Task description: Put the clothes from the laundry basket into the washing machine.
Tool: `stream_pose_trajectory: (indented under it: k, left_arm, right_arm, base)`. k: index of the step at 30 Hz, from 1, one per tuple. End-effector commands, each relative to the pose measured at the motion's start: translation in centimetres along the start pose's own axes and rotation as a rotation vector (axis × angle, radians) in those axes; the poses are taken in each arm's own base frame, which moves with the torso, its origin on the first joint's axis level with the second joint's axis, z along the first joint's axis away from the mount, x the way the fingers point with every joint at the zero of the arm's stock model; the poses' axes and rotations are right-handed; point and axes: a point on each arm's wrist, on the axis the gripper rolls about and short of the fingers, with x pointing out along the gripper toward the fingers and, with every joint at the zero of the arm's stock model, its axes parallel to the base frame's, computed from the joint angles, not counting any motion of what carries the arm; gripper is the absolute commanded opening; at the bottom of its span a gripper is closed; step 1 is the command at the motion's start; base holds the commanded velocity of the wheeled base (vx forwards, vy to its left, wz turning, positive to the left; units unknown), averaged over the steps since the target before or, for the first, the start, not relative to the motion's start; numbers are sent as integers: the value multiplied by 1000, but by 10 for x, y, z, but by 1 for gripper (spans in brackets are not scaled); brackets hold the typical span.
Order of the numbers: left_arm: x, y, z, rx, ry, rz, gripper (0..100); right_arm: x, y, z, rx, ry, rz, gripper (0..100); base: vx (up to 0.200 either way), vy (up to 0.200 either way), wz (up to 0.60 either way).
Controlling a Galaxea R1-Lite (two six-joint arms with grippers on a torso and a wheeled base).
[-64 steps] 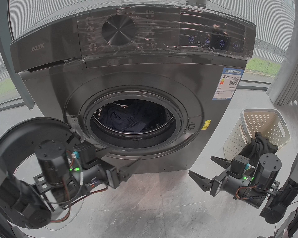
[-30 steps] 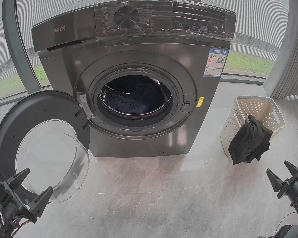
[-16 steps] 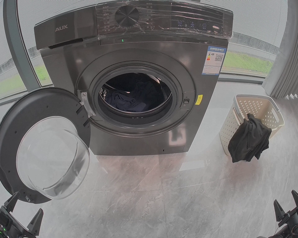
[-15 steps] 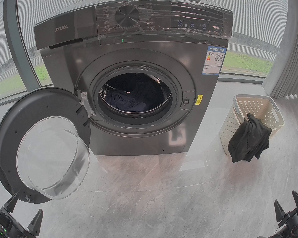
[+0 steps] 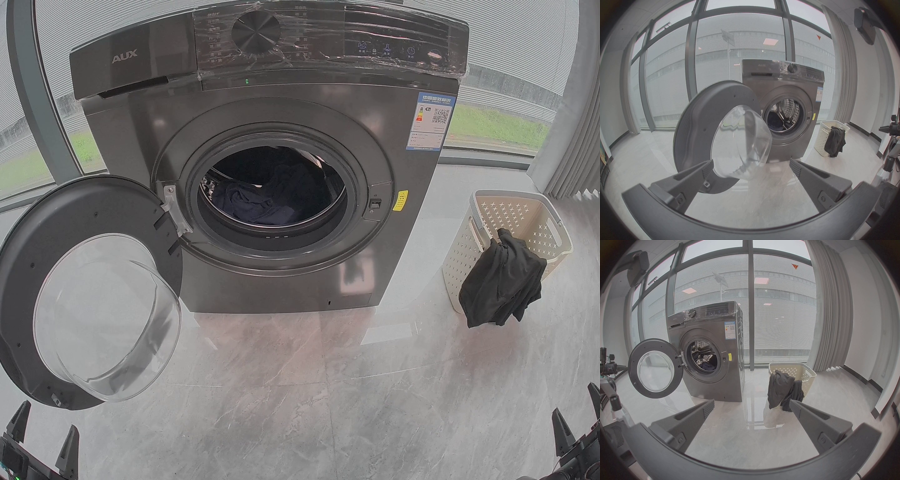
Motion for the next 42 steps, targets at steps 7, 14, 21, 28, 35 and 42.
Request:
stream_pose_trajectory:
  k: [7,14,21,28,35,42]
  left_arm:
    - [-1,0,-9,1,20,-10,100]
    - [-1,0,-9,-1,21,-10,100]
    - [-1,0,-9,4,21,-11,100]
    - [-1,0,-9,6,20,-8,100]
    - [-1,0,-9,-4,21,-6,100]
    - [-1,0,-9,-1,21,-8,100]
  right_arm:
    - [0,0,-5,1,3,0,100]
    - [0,0,-5,7,3,0,100]
    - [0,0,-5,7,3,-22,100]
    - [0,0,-5,7,3,-29,100]
    - [0,0,-5,7,3,-26,100]
    - [0,0,-5,6,3,-26,100]
  base:
    - [0,-114,0]
    - [0,-200,0]
    - [0,-200,0]
    - [0,0,343]
    - [0,0,171]
    - [0,0,0]
